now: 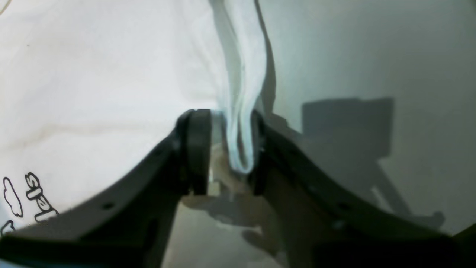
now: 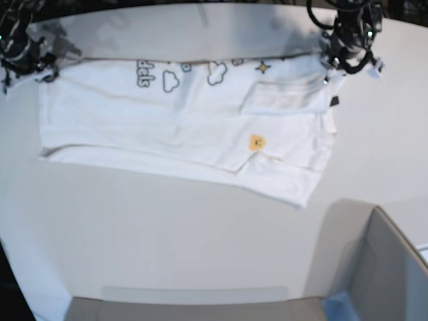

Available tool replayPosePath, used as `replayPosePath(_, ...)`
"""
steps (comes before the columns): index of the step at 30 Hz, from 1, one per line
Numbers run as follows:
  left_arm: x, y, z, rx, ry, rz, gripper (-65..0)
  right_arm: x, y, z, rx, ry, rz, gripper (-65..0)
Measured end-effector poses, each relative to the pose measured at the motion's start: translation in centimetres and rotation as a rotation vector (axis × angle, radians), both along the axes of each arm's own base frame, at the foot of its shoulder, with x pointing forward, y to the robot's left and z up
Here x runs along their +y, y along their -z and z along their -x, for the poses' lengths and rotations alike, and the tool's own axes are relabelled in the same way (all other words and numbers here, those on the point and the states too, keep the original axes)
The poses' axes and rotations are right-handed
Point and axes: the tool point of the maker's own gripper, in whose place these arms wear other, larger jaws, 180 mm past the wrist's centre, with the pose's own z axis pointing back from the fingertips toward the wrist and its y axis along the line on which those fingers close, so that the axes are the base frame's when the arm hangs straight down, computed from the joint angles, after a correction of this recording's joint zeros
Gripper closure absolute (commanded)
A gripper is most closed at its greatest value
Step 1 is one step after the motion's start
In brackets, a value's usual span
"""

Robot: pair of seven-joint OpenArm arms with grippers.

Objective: Layout the t-shirt on the table in an organized manner, then fold the t-shirt properly
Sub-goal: 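Drag the folded shirt with both grippers toward the arms' bases, then move the left gripper to the shirt's hem near the yellow patch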

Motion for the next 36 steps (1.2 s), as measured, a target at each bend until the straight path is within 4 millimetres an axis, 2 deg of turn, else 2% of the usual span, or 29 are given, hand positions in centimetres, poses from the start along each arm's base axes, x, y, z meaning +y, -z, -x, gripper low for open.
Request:
replayPosePath(5,-1.1,-0.2,-0.9,-0.001,0.016,0.059,-16.6,0.0,-0.8,-0.7,-0.021,-0.014,0.018,-24.2)
replayPosePath(9,-1.0,-0.4,-1.3,-0.012,0.011,0.058,-16.6,-0.1,-1.4,-0.9,-0.038,-0.012,0.028,-24.2)
replayPosePath(20,-0.9,-0.5,-1.4,-0.015,0.009,0.057,-16.6,-4.3,-3.9,-0.7,-0.087,0.084,0.101,-24.2)
replayPosePath(22,-0.2,-0.6,-1.2,-0.020,-0.023,0.059,-16.6,-4.5,-4.2,-0.8,-0.094,0.086,0.109,-24.2)
replayPosePath(25,2.0,-1.1,-0.9,-0.035,-0.096,0.027,-16.6,-4.6,-4.1,-0.9,-0.090,0.090,0.116,-24.2)
replayPosePath(28,3.5,-1.5,-0.6,-0.043,-0.138,0.003,-16.6,-4.7,-4.6,-1.6,-0.112,0.095,0.121,-24.2)
replayPosePath(31,4.2,-1.9,-0.9,-0.058,-0.153,-0.008,-16.6,-4.8,-4.9,-2.3,-0.130,0.097,0.125,-24.2)
replayPosePath(36,4.7,-2.3,-1.4,-0.071,-0.150,-0.019,-16.6,-3.9,-6.8,-3.5,-0.186,0.059,0.150,-24.2)
